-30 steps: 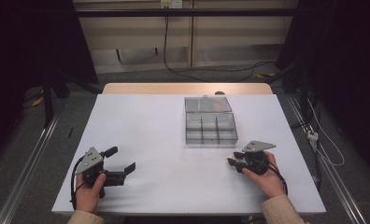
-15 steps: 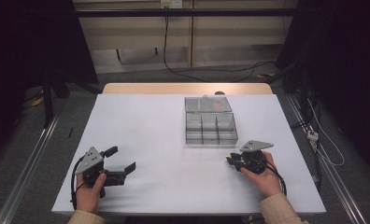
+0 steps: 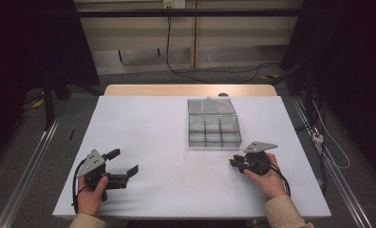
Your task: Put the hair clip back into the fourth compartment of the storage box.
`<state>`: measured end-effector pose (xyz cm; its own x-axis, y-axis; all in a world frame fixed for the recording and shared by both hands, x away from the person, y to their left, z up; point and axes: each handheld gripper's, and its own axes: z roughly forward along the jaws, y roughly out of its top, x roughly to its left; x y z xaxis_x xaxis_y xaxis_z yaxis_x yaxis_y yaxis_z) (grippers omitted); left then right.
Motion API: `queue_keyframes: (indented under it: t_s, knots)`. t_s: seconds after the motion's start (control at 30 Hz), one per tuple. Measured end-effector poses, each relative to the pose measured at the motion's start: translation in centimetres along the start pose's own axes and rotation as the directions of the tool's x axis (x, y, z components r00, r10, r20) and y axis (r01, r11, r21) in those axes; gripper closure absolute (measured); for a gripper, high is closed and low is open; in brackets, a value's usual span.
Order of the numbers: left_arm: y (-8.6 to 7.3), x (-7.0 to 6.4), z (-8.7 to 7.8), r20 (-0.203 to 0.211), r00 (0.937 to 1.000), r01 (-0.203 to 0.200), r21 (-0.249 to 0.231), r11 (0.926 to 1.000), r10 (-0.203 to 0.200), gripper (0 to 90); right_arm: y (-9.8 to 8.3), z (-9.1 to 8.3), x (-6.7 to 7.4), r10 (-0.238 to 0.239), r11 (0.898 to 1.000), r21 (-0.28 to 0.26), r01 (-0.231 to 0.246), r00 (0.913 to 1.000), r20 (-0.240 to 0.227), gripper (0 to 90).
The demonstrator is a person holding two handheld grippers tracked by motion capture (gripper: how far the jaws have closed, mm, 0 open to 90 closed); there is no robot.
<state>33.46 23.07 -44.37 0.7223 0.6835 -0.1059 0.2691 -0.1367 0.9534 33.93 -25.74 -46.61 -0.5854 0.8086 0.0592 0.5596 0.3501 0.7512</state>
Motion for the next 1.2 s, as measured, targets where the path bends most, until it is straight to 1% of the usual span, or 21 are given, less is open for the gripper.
queue_keyframes:
  t_s: [0.07, 0.13, 0.23, 0.33, 0.43, 0.6, 0.67, 0.87, 0.97, 1.13, 1.2]
  knots:
    - [0.0, 0.0, 0.0, 0.000, 1.0000, -0.004, 0.003, 1.0000, 0.004, 3.3, 0.0, 0.0, 0.1, 0.000, 1.000, -0.001, 0.000, 1.0000, 0.009, 73.8]
    - [0.0, -0.1, 0.0, 0.003, 1.0000, -0.006, 0.004, 1.0000, 0.006, 3.3, 0.0, 0.0, 0.0, 0.006, 1.000, -0.006, -0.006, 1.0000, 0.006, 73.9]
    - [0.0, 0.0, 0.0, 0.003, 1.0000, -0.007, 0.003, 1.0000, 0.007, 3.4, 0.0, 0.0, 0.1, 0.006, 1.000, -0.004, -0.006, 0.9999, 0.012, 73.9]
    - [0.0, 0.0, 0.0, 0.002, 1.0000, -0.002, 0.002, 1.0000, 0.002, 3.4, 0.0, -0.1, 0.0, 0.018, 1.000, -0.008, -0.018, 0.9998, 0.002, 74.0]
    - [0.0, 0.0, 0.0, 0.007, 1.0000, -0.004, 0.002, 1.0000, 0.004, 3.4, 0.0, -0.3, 0.1, 0.006, 1.000, -0.008, -0.006, 1.0000, 0.004, 74.0]
    - [0.0, 0.0, -0.1, 0.011, 0.9999, -0.003, 0.002, 1.0000, 0.003, 3.4, 0.1, -0.5, 0.2, 0.016, 1.000, -0.019, -0.016, 0.9995, -0.027, 74.0]
    - [0.0, 0.0, -0.1, 0.010, 0.9999, -0.004, 0.001, 1.0000, 0.004, 3.4, 0.2, -0.6, 0.3, 0.010, 1.000, -0.027, -0.010, 0.9996, -0.026, 74.0]
    - [0.0, 0.1, -0.1, 0.009, 0.9999, -0.005, 0.002, 1.0000, 0.005, 3.4, 0.7, -1.0, 0.6, 0.026, 0.998, -0.049, -0.029, 0.9984, -0.050, 74.0]
    - [0.0, 0.1, -0.2, 0.009, 0.9999, -0.007, 0.002, 1.0000, 0.007, 3.3, 0.9, -1.2, 0.8, 0.018, 0.998, -0.055, -0.021, 0.9982, -0.057, 74.0]
    - [0.0, 0.1, -0.2, 0.008, 0.9999, -0.007, 0.001, 1.0000, 0.007, 3.3, 1.4, -1.8, 0.8, 0.016, 0.997, -0.080, -0.022, 0.9978, -0.064, 74.0]
    - [0.1, 0.1, -0.2, 0.007, 1.0000, -0.007, 0.002, 1.0000, 0.007, 3.4, 1.5, -1.9, 0.8, 0.019, 0.996, -0.082, -0.025, 0.9976, -0.067, 74.0]
